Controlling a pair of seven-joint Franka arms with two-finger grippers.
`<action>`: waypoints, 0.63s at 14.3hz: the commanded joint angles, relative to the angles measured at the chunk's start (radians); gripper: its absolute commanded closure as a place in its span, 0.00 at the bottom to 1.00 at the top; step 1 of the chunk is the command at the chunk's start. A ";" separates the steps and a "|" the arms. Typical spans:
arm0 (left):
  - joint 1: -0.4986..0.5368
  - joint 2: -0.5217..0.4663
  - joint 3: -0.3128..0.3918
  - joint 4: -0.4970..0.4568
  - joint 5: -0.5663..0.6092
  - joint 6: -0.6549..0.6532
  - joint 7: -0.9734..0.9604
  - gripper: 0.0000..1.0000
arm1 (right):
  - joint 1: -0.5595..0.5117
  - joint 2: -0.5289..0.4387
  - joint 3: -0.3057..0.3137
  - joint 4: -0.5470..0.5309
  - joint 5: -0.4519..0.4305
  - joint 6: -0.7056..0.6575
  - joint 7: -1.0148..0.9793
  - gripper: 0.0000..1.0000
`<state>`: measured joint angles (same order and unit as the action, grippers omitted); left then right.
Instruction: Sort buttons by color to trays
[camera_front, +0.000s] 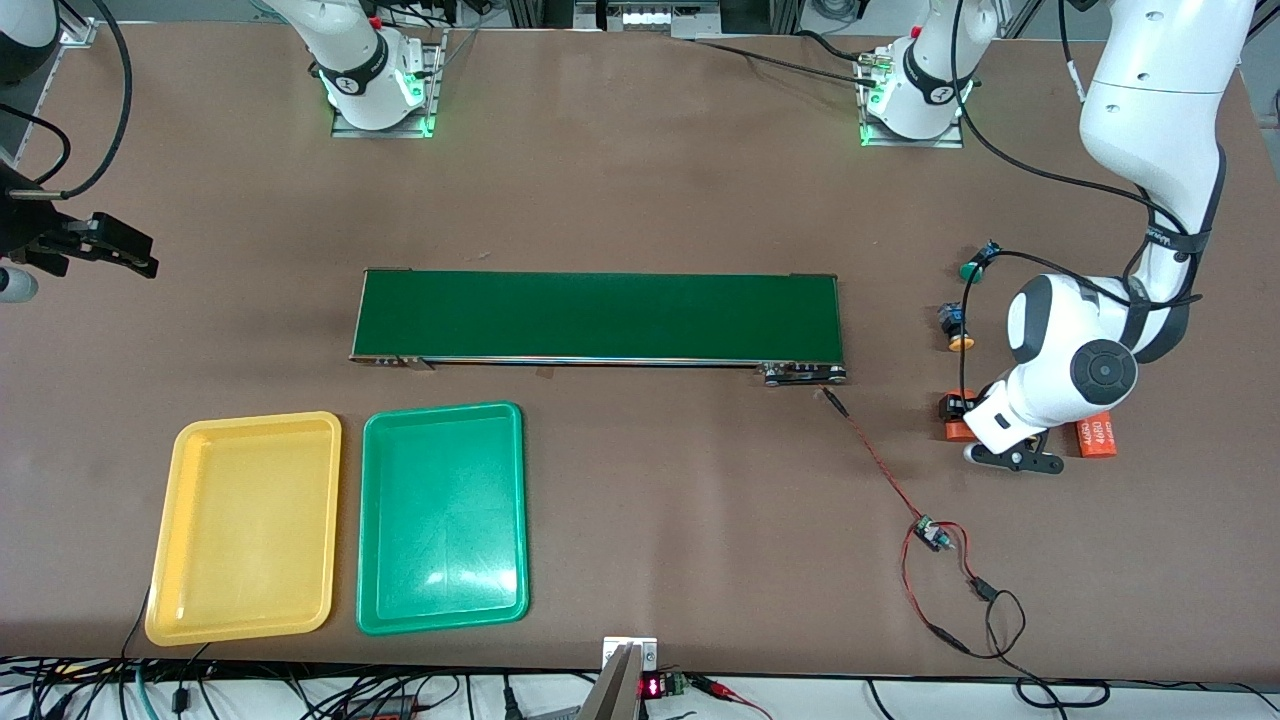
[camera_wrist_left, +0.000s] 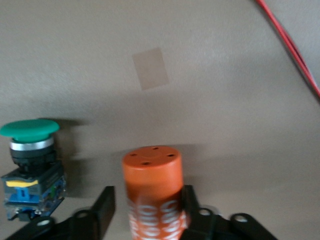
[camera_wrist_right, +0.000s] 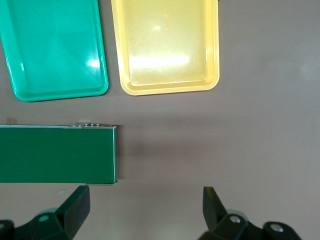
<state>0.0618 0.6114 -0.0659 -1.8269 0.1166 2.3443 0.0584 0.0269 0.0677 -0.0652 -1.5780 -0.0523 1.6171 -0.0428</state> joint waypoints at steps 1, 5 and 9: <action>0.003 -0.006 -0.006 -0.006 0.017 -0.029 -0.005 0.75 | -0.009 -0.019 0.004 -0.014 0.017 -0.008 -0.005 0.00; 0.001 -0.028 -0.015 0.008 0.015 -0.054 -0.006 0.77 | -0.009 -0.019 0.004 -0.014 0.017 -0.008 -0.005 0.00; -0.008 -0.091 -0.130 0.102 0.018 -0.283 0.036 0.78 | -0.009 -0.019 0.004 -0.014 0.017 -0.008 -0.005 0.00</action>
<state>0.0591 0.5669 -0.1264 -1.7756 0.1169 2.1995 0.0697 0.0269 0.0677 -0.0652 -1.5780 -0.0523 1.6170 -0.0428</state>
